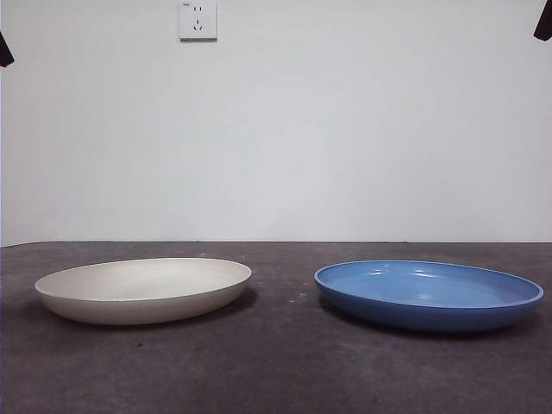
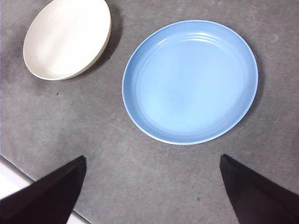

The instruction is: Pick up the white plate, put it on the blue plate, put it on desk

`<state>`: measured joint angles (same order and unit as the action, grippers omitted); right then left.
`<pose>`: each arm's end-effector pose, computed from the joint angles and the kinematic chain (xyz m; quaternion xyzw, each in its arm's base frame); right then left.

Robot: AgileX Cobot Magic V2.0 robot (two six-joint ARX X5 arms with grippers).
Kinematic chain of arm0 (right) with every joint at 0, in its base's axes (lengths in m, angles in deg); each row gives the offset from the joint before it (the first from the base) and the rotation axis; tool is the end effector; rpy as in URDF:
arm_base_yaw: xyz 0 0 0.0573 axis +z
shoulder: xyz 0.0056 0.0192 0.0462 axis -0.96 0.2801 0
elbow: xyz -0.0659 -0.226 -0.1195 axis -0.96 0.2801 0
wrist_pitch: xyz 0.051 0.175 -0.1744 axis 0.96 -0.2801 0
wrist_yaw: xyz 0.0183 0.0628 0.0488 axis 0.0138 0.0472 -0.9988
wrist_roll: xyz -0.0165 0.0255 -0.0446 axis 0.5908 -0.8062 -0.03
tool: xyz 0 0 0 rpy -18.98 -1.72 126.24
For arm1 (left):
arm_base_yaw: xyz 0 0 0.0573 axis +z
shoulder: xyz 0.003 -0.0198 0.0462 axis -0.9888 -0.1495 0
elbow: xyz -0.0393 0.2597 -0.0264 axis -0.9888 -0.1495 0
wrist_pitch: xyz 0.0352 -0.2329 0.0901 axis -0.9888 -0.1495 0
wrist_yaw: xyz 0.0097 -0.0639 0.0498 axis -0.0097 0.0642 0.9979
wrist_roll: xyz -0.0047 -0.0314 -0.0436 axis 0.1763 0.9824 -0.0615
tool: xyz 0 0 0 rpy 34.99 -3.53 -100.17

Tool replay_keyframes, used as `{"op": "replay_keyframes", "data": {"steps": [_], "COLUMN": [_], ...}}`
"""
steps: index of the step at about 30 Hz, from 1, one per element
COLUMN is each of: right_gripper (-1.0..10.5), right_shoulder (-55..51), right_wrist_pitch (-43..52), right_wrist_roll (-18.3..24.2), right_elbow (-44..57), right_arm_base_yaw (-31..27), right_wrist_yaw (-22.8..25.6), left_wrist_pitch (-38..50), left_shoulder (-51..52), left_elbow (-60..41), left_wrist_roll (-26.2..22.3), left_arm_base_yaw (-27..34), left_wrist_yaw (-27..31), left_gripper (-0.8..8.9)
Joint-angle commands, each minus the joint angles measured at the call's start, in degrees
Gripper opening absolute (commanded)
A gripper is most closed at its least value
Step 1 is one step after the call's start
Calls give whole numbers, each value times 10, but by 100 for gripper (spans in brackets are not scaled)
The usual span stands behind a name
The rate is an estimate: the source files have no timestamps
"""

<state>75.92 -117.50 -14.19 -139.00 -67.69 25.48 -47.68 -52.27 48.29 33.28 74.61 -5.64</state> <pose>0.1408 0.0282 0.3130 0.0599 0.4221 0.2654 0.8647 0.1403 -0.0288 0.2987 -0.0581 0.4003 -0.2472 0.8805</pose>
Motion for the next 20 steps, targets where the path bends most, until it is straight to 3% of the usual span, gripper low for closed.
{"op": "replay_keyframes", "data": {"steps": [1, 9, 20], "right_gripper": [463, 463, 462], "right_shoulder": [3, 3, 3], "right_wrist_pitch": [5, 6, 6], "right_wrist_roll": [-6, -6, -6], "right_elbow": [-10, -10, -10], "right_arm_base_yaw": [2, 2, 2], "right_wrist_yaw": [0, 0, 0], "left_wrist_pitch": [22, 124, 152], "left_shoulder": [-17, -106, -318], "left_elbow": [10, 19, 94], "left_wrist_roll": [17, 53, 51], "left_arm_base_yaw": [-1, -1, -1], "left_wrist_yaw": [1, 58, 109], "left_gripper": [437, 437, 434]}}
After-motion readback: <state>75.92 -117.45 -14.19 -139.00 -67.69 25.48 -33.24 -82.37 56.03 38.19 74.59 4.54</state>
